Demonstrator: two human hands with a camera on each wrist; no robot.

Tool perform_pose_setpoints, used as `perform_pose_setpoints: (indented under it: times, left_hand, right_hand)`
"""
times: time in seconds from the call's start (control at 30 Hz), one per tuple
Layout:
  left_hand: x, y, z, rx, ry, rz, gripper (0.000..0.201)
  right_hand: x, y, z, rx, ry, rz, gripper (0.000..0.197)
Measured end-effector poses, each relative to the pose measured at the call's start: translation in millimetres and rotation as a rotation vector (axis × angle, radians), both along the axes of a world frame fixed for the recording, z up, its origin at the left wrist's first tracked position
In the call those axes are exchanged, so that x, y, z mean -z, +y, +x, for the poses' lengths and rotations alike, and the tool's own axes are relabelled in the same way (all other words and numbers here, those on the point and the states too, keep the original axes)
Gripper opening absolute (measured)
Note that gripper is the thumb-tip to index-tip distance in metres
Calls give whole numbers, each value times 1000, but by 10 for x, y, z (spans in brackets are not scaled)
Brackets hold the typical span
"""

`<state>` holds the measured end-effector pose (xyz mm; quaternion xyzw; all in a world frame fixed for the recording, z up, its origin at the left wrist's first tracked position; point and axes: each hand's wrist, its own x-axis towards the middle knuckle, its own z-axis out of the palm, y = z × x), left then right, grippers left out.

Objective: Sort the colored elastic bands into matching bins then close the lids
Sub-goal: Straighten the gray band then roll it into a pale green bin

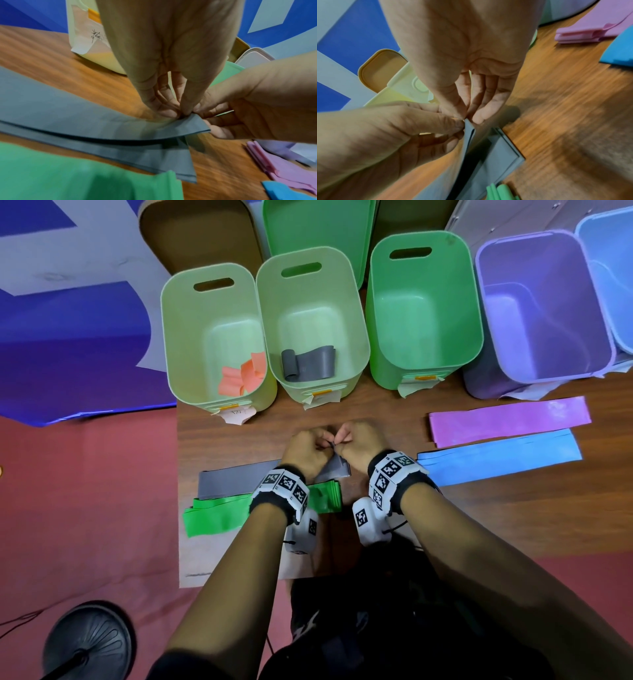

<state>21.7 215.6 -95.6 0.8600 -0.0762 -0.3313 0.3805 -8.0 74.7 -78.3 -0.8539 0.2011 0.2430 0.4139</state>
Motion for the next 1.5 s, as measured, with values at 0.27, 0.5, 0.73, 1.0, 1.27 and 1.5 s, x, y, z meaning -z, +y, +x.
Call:
perform_pose_setpoints:
  times: [0.27,0.5,0.73,1.0,1.27,1.5]
  left_hand:
    - [-320,29,199,-22,-77,-71,14]
    - [-767,112,443,-98,-133,-168,13]
    - [-1341,179,765,-173,-231,-280,10]
    - [-1814,171,1002,-152,-319,-397,7]
    - [-2200,72,1086,-107,-401,-555,5]
    - [-2432,-164,1015,-67,-394,-622,7]
  right_hand:
    - [-304,-5,183,71,-108,55,18]
    - [-774,1,418,46,-227,80,7]
    - [-1304,15,676,109,-404,133,7]
    - [-1678,-68,800,121,-581,79,10]
    - [-1998,-159,750,143,-708,87,17]
    - [-2176,-330,674,171,-809,90,19]
